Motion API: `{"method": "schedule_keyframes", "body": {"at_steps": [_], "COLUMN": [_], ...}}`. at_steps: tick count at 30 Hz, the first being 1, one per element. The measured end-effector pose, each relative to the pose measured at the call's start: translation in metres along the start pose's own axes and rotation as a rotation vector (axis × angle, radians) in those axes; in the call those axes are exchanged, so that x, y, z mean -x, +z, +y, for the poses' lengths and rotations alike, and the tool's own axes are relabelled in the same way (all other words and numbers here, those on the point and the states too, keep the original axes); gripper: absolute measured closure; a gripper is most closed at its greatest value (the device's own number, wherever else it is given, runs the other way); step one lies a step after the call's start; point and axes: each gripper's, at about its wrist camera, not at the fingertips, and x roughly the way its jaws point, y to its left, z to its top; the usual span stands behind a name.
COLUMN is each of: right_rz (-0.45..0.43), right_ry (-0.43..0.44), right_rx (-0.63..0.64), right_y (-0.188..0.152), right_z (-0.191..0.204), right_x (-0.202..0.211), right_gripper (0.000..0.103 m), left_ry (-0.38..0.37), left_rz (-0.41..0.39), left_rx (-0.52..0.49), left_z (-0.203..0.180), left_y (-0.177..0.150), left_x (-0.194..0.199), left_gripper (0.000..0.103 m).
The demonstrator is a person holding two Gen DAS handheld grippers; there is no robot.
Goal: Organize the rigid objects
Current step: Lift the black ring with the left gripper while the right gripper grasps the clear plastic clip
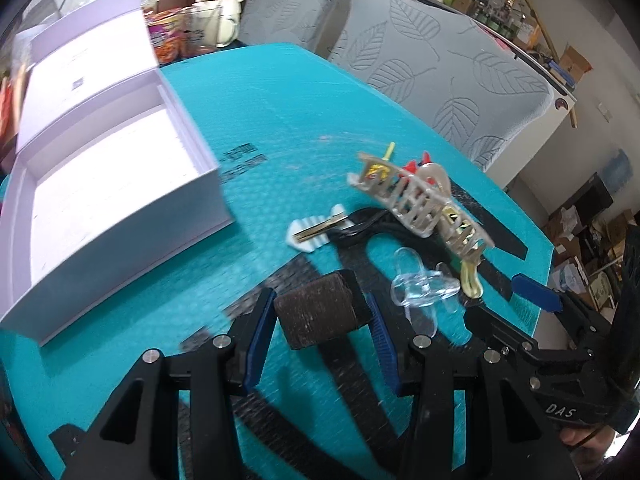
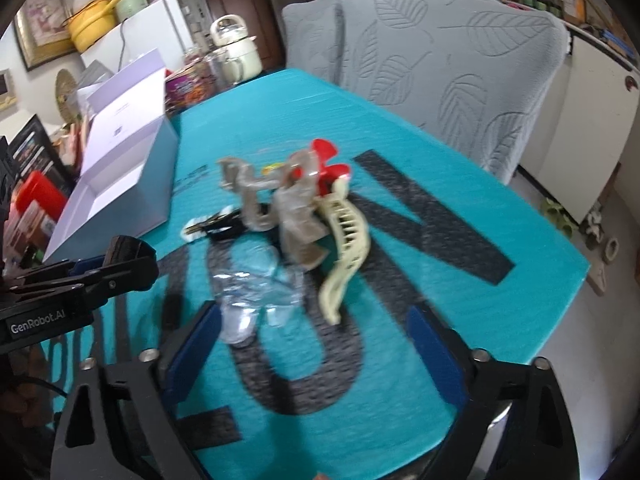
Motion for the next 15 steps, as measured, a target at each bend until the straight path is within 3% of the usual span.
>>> {"method": "schedule_keyframes", "body": {"at_steps": [11, 15], "right_rz": [0.031, 0.029], "right_ry": [0.098, 0.055], "right_rx": [0.004, -0.012], "right_y": [-0.009, -0.009], "right_z": [0.035, 0.039], "right_x": [-0.011, -0.02], "right_gripper": [0.024, 0.025], "left_ry": [0.03, 0.048], "left_rz": [-0.036, -0.042], "left_rx": [0.037, 0.045], "left_z": [0.031, 0.04], "left_y": [-0.018, -0.022], "left_x": [0.018, 0.019], "left_gripper": [0.057, 0.057]}}
